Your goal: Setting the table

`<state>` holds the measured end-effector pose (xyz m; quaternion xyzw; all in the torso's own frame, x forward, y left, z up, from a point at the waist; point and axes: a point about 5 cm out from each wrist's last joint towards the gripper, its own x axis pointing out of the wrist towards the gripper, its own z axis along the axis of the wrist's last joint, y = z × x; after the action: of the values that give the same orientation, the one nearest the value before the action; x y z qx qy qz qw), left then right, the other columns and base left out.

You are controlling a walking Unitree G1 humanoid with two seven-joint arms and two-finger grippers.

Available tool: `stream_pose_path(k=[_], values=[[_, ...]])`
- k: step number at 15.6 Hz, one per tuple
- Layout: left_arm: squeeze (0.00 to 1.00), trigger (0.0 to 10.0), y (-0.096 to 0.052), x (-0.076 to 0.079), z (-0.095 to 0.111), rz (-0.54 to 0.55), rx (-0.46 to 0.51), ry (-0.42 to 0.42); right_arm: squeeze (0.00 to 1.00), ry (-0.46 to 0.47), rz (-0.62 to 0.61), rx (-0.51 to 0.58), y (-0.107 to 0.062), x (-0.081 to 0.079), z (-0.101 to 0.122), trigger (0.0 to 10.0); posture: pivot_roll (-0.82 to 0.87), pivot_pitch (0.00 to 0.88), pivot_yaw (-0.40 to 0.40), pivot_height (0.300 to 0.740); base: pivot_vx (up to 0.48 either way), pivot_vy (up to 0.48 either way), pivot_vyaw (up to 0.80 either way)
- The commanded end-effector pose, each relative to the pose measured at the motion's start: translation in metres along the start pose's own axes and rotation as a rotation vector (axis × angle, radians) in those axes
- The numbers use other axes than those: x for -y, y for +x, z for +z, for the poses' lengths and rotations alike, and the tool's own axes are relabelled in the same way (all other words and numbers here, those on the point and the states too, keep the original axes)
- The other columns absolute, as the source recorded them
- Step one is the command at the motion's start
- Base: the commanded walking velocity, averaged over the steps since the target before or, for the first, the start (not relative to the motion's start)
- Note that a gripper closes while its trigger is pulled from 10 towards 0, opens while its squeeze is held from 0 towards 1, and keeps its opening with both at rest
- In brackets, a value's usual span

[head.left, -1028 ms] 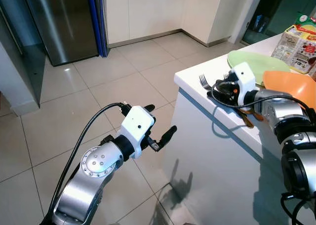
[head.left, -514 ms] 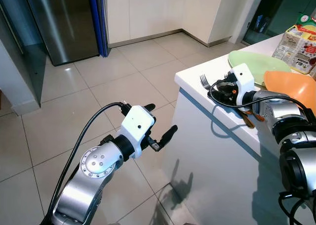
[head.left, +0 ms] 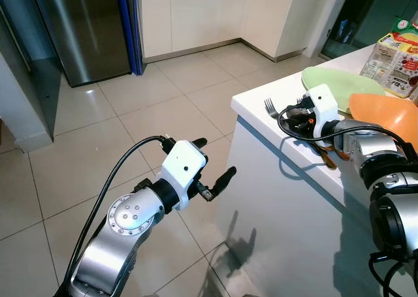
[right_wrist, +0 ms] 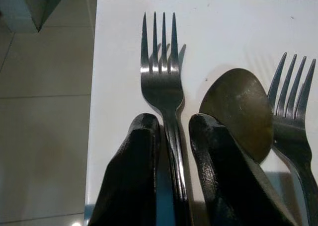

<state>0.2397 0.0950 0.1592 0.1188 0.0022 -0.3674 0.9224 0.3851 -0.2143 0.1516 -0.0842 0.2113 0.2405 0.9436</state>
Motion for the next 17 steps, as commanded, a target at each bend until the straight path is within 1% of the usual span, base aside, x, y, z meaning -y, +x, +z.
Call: stream_pose_path(k=[1,2,3,4,6,7,9,11,12,13,14,15,17], values=[[0.00,10.0,-0.001,0.003,0.003,-0.022,0.009,-0.001,0.00,-0.007,0.007,-0.026,0.000,0.000,0.000,2.7,-0.03,0.000,-0.094,0.740,0.000,0.000,0.00],[0.00,10.0,-0.001,0.004,0.002,-0.025,0.009,-0.001,0.00,-0.013,0.013,-0.037,0.000,-0.001,-0.002,3.0,-0.03,0.000,-0.095,0.740,0.000,0.000,0.00],[0.00,10.0,-0.001,0.004,0.002,-0.027,0.007,0.000,0.00,-0.020,0.017,-0.045,0.001,-0.001,-0.003,3.9,-0.03,0.000,-0.095,0.740,0.000,0.000,0.00],[0.00,10.0,-0.001,0.004,0.002,-0.027,0.007,0.000,0.00,-0.023,0.020,-0.049,0.001,-0.002,-0.003,4.4,-0.03,0.000,-0.095,0.740,0.000,0.000,0.00],[0.00,10.0,-0.002,0.005,0.002,-0.033,0.005,0.001,0.00,-0.035,0.028,-0.062,0.001,-0.002,-0.005,9.3,-0.03,0.000,-0.094,0.740,0.000,0.000,0.00],[0.00,10.0,-0.002,0.005,0.002,-0.035,0.005,0.000,0.00,-0.036,0.027,-0.063,0.001,-0.002,-0.005,10.0,-0.03,0.000,-0.094,0.740,0.000,0.000,0.00],[0.00,10.0,-0.002,0.006,0.002,-0.038,0.006,0.000,0.00,-0.037,0.026,-0.066,0.000,-0.002,-0.005,10.0,-0.03,0.000,-0.094,0.740,0.000,0.000,0.00],[0.00,10.0,-0.002,0.006,0.002,-0.043,0.004,-0.002,0.00,-0.038,0.033,-0.096,0.001,-0.003,-0.010,10.0,-0.03,0.000,-0.095,0.740,0.000,0.000,0.00],[0.00,10.0,-0.002,0.007,0.001,-0.045,0.003,-0.002,0.00,-0.035,0.036,-0.107,0.001,-0.003,-0.011,9.1,-0.03,0.000,-0.095,0.740,0.000,0.000,0.00],[0.00,10.0,-0.002,0.007,0.001,-0.045,0.003,-0.002,0.00,-0.032,0.038,-0.111,0.001,-0.003,-0.012,8.0,-0.03,0.000,-0.095,0.740,0.000,0.000,0.00],[0.00,10.0,-0.002,0.007,0.001,-0.046,0.002,-0.003,0.00,-0.024,0.040,-0.114,0.001,-0.003,-0.012,2.7,-0.03,0.000,-0.098,0.740,0.000,0.000,0.00],[0.00,10.0,-0.002,0.007,0.001,-0.046,0.001,-0.004,0.00,-0.020,0.041,-0.115,0.001,-0.003,-0.013,0.0,-0.03,0.000,-0.099,0.740,0.000,0.000,0.00],[0.00,10.0,-0.002,0.007,0.001,-0.046,-0.001,-0.003,0.00,-0.018,0.039,-0.115,0.001,-0.003,-0.012,0.0,-0.03,0.000,-0.099,0.740,0.000,0.000,0.00]])
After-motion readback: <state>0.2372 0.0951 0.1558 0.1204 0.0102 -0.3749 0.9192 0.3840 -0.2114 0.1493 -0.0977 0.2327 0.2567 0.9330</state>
